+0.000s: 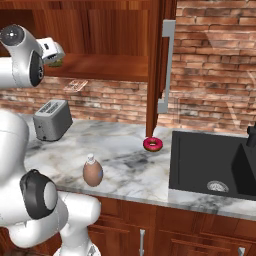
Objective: Pick the sponge and soap dispenser from the cabinet and place them on the counter.
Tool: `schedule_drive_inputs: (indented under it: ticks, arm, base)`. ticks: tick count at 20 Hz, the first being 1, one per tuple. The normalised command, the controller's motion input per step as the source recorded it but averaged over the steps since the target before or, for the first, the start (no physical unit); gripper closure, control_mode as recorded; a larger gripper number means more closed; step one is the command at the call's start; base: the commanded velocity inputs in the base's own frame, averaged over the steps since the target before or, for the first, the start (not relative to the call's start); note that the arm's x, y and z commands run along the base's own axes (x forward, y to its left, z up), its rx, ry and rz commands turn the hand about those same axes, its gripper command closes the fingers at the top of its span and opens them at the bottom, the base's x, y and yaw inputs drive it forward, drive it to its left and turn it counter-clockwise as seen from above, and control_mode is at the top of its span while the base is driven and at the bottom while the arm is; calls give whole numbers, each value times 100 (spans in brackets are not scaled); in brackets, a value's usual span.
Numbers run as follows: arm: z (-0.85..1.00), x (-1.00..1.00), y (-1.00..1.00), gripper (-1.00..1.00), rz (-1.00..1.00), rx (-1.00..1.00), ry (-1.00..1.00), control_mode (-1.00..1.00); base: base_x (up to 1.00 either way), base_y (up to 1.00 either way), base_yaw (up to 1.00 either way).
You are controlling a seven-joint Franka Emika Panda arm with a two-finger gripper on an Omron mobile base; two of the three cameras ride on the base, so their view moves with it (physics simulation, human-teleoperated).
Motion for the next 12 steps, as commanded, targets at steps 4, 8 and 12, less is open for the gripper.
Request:
schedule_drive_inputs:
  ticks: [4,8,12]
  arm:
    - [0,12,5,-100,0,0,-2,-100]
    - [5,10,10,-100,0,0,-7,-100]
    - [8,14,9,-100,0,0,-6,-100]
  base:
    - [0,0,0]
    - [0,0,0]
    - [0,0,0]
